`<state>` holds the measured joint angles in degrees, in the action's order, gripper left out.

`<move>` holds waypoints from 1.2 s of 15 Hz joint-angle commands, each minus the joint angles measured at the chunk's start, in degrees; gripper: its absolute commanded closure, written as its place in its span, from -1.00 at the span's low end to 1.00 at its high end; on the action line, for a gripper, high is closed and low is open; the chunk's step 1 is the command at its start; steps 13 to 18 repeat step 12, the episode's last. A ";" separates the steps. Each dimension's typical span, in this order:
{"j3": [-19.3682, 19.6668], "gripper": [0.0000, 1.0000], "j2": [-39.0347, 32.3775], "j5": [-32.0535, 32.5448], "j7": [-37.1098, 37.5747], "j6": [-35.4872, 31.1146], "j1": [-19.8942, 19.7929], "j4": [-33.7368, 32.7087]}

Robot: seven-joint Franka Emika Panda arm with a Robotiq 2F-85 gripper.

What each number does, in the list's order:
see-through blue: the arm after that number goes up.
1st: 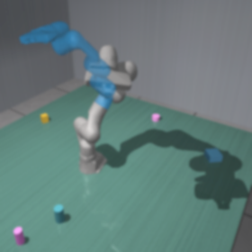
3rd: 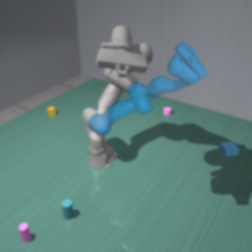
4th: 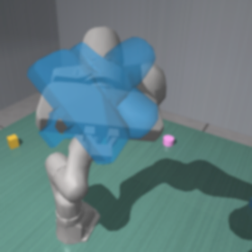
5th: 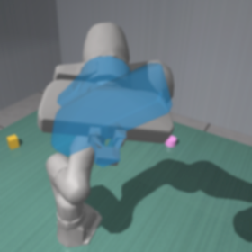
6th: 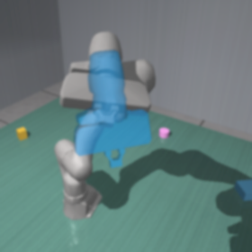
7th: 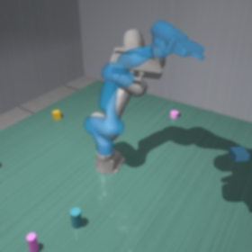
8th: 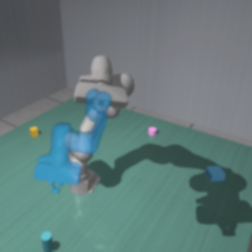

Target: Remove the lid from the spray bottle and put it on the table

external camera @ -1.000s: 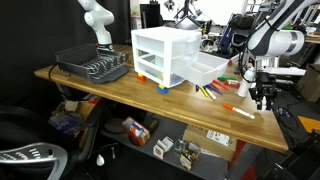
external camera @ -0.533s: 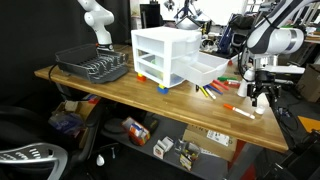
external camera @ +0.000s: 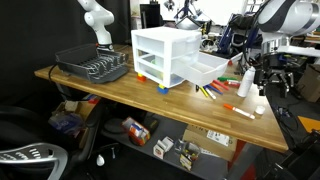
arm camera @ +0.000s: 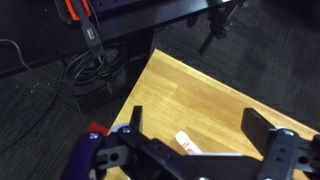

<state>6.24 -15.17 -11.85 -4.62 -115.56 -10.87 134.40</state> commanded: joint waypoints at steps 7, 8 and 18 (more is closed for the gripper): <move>0.37 -1.00 5.63 -0.57 -0.89 2.99 1.42 3.10; 0.35 -1.00 5.37 -0.57 -0.89 2.99 1.44 3.01; 0.35 -1.00 5.32 -0.57 -0.89 2.99 1.45 2.73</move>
